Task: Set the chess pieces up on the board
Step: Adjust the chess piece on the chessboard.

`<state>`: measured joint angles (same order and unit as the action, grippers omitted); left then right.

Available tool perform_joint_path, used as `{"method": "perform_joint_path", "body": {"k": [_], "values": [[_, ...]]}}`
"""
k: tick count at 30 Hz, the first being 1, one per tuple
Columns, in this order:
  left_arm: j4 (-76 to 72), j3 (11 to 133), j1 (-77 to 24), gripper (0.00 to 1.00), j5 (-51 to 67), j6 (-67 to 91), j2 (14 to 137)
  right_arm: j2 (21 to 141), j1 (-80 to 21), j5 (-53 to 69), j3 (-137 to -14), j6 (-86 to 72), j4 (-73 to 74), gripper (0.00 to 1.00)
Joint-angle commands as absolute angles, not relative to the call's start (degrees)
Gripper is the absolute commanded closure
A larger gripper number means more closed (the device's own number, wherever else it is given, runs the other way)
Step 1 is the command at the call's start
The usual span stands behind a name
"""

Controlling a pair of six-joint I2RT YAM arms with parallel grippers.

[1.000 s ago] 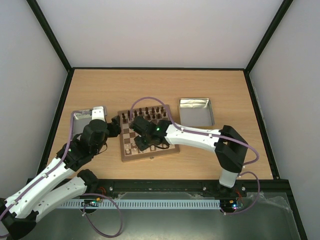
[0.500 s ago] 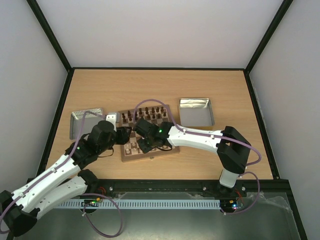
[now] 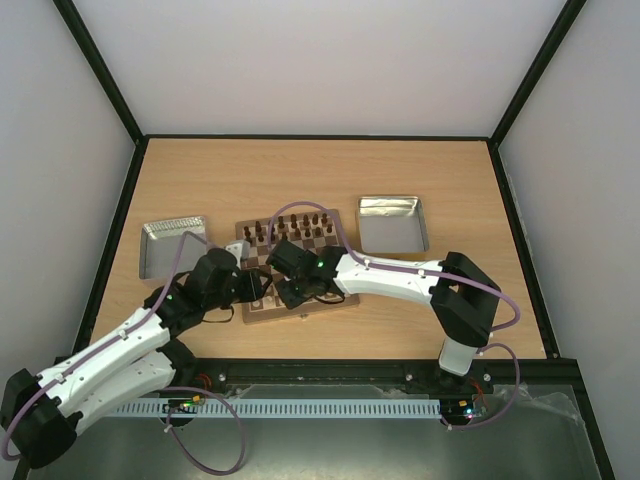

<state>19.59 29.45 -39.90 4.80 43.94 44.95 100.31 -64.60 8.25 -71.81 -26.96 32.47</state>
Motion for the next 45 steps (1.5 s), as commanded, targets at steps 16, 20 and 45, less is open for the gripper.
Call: {"method": "perform_joint_path", "body": {"k": [16, 20, 45], "values": [[10.62, 22.80, -39.29, 0.69, 14.59, 53.28, 46.55, 99.61, -65.14, 5.75, -70.14, -28.66, 31.91, 0.94], [11.67, 23.39, -39.22, 0.70, 13.22, 52.71, 46.22, 99.08, -65.08, 5.20, -69.96, -28.65, 32.54, 0.94], [13.80, 24.63, -38.06, 0.70, 11.34, 51.50, 45.31, 97.67, -65.07, 5.01, -67.66, -29.33, 33.18, 0.92]]}}
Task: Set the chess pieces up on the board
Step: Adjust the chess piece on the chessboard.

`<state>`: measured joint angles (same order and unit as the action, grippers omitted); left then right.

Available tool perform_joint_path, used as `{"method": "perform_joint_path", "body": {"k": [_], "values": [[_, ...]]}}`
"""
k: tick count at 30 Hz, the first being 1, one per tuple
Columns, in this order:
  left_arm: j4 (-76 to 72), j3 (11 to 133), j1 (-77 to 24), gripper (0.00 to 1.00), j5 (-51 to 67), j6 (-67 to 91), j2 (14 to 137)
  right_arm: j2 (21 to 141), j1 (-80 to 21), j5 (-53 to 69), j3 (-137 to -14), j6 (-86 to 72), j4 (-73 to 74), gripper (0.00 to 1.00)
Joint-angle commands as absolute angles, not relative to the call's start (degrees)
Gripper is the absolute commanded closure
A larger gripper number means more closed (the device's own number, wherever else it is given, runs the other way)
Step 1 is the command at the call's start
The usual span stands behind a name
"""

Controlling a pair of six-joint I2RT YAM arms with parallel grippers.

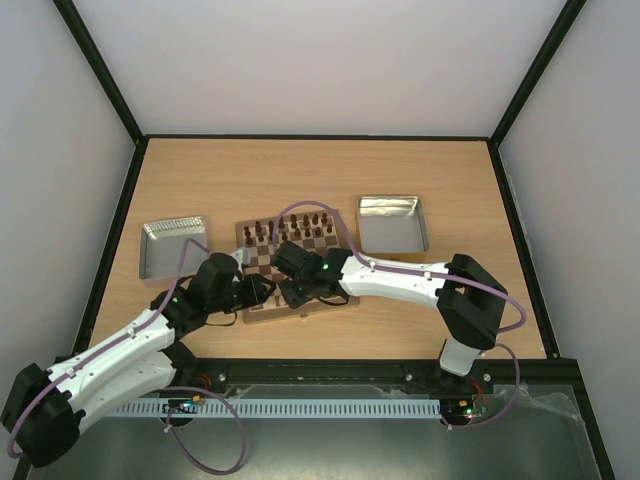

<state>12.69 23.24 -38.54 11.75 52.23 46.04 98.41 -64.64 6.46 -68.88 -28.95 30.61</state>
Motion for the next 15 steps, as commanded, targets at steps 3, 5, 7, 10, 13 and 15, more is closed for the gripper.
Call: {"method": "perform_joint_path", "body": {"k": [3, 5, 7, 10, 13, 15], "values": [[13.89, 24.61, -37.97, 0.70, 11.33, 51.42, 45.33, 97.45, -65.09, 4.72, -67.63, -29.40, 33.45, 0.92], [13.89, 24.57, -37.97, 0.70, 11.25, 51.44, 45.31, 97.35, -65.06, 4.69, -67.68, -29.45, 33.57, 0.92], [13.89, 24.60, -37.97, 0.70, 11.21, 51.39, 45.35, 97.30, -65.11, 4.90, -67.65, -29.52, 33.49, 0.92], [13.89, 24.55, -37.96, 0.70, 11.25, 51.33, 45.35, 97.29, -65.05, 4.94, -67.75, -29.49, 33.57, 0.92], [13.97, 24.65, -37.88, 0.70, 11.24, 51.24, 45.27, 97.28, -65.06, 4.99, -67.93, -29.53, 33.29, 0.82], [14.04, 24.70, -37.80, 0.69, 11.12, 51.16, 45.20, 97.24, -65.08, 5.60, -68.01, -29.38, 32.88, 0.74]]}}
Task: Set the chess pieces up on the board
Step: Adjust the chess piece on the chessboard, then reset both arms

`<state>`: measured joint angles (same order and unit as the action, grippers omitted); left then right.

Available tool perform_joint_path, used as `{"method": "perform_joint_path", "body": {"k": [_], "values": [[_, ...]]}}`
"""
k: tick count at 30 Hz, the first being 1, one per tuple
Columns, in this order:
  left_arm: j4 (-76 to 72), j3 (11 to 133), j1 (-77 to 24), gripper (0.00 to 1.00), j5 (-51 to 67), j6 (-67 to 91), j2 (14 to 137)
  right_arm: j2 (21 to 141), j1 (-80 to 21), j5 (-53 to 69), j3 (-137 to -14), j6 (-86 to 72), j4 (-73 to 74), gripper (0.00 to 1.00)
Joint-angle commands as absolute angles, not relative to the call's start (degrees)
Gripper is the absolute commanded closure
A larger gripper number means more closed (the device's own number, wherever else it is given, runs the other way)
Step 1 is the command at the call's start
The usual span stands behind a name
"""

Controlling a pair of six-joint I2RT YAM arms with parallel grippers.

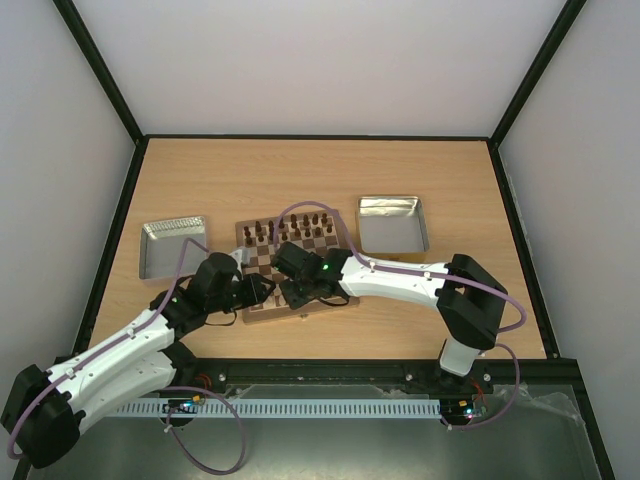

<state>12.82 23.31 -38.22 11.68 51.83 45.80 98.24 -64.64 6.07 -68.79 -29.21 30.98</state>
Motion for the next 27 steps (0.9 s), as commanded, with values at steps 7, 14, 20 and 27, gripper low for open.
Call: {"method": "perform_joint_path", "body": {"k": [7, 14, 20, 27], "values": [[16.49, 26.73, -37.32, 0.62, 9.16, 50.54, 43.12, 94.48, -65.04, 5.34, -68.38, -30.24, 31.41, 0.68], [22.08, 31.68, -36.52, 0.40, 2.42, 48.97, 36.78, 85.30, -64.75, -1.71, -66.76, -33.79, 29.89, 0.56], [29.77, 38.47, -36.39, 0.01, -8.36, 45.47, 30.10, 71.78, -61.89, -18.19, -60.88, -37.39, 29.75, 0.40], [36.90, 47.55, -36.35, 0.01, -17.03, 41.09, 25.84, 54.41, -59.13, -38.33, -55.78, -36.98, 34.47, 0.07]]}}
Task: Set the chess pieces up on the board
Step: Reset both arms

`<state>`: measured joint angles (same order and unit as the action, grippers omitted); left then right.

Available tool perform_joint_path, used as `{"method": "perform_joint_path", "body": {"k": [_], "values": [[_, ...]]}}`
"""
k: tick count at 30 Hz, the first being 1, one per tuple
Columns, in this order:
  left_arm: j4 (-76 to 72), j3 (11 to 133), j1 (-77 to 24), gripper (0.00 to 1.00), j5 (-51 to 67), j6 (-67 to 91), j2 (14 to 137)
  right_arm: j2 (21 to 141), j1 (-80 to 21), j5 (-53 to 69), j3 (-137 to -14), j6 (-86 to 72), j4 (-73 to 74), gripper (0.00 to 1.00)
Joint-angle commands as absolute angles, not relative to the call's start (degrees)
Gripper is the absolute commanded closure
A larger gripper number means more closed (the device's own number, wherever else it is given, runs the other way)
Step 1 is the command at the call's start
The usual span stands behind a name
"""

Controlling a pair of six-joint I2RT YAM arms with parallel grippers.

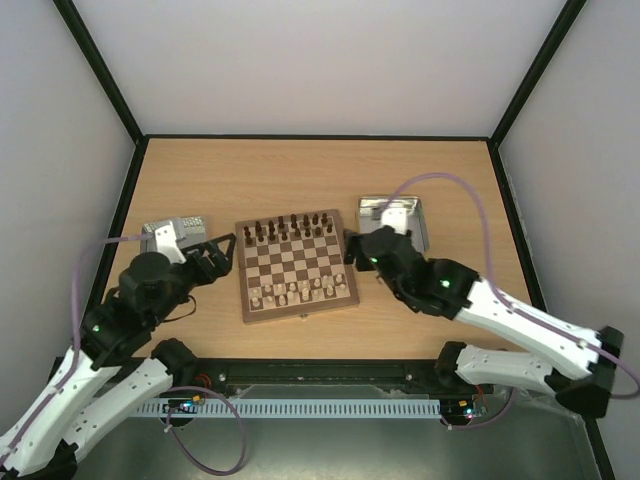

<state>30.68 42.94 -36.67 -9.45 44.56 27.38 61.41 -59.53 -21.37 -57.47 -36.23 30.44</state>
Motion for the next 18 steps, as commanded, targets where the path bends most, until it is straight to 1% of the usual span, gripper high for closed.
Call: {"method": "perform_joint_path", "body": {"k": [1, 7, 13, 18], "values": [[37.55, 48.75, -36.38, 0.01, -17.97, 40.20, 25.25, 52.66, -59.03, -40.86, -55.91, -37.46, 35.85, 0.01], [40.77, 55.25, -36.38, 0.01, -22.68, 36.03, 22.12, 42.80, -59.06, -49.74, -56.64, -38.96, 41.83, 0.02], [44.33, 61.12, -36.35, 0.01, -26.03, 32.38, 21.49, 35.12, -59.06, -54.62, -57.74, -38.68, 43.30, 0.02], [45.80, 63.55, -36.31, 0.01, -28.20, 30.56, 21.03, 31.20, -59.02, -56.95, -58.31, -38.47, 43.25, 0.02]]}}
